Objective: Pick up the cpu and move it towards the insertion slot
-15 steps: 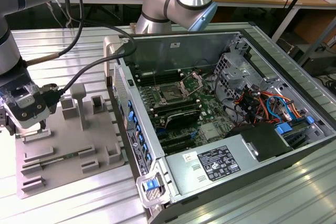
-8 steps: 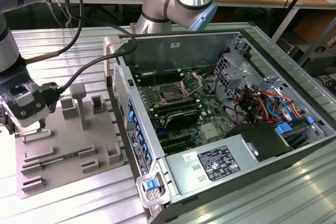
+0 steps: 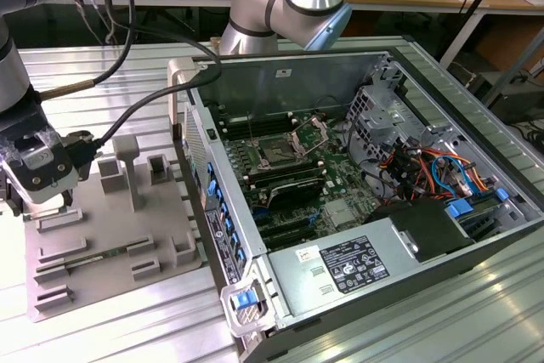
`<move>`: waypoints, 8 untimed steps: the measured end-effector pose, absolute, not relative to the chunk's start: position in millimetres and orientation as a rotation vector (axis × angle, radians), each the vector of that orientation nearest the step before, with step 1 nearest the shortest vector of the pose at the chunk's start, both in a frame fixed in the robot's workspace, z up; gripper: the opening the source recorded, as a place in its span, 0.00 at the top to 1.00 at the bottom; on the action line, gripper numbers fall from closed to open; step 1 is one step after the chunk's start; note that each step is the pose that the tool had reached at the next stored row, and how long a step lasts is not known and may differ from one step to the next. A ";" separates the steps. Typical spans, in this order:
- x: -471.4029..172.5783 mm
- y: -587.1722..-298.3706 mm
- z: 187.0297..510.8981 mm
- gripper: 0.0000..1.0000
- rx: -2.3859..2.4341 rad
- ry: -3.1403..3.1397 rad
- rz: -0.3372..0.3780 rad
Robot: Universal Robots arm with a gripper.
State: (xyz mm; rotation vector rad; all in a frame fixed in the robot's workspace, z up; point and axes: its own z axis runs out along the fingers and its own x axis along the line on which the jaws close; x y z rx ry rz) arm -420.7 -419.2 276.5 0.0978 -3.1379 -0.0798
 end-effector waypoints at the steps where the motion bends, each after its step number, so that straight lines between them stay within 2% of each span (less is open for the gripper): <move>1: -420.7 -419.2 276.9 0.45 0.098 -3.138 -0.080; 8: -420.7 -419.2 279.9 0.45 0.098 -3.138 -0.080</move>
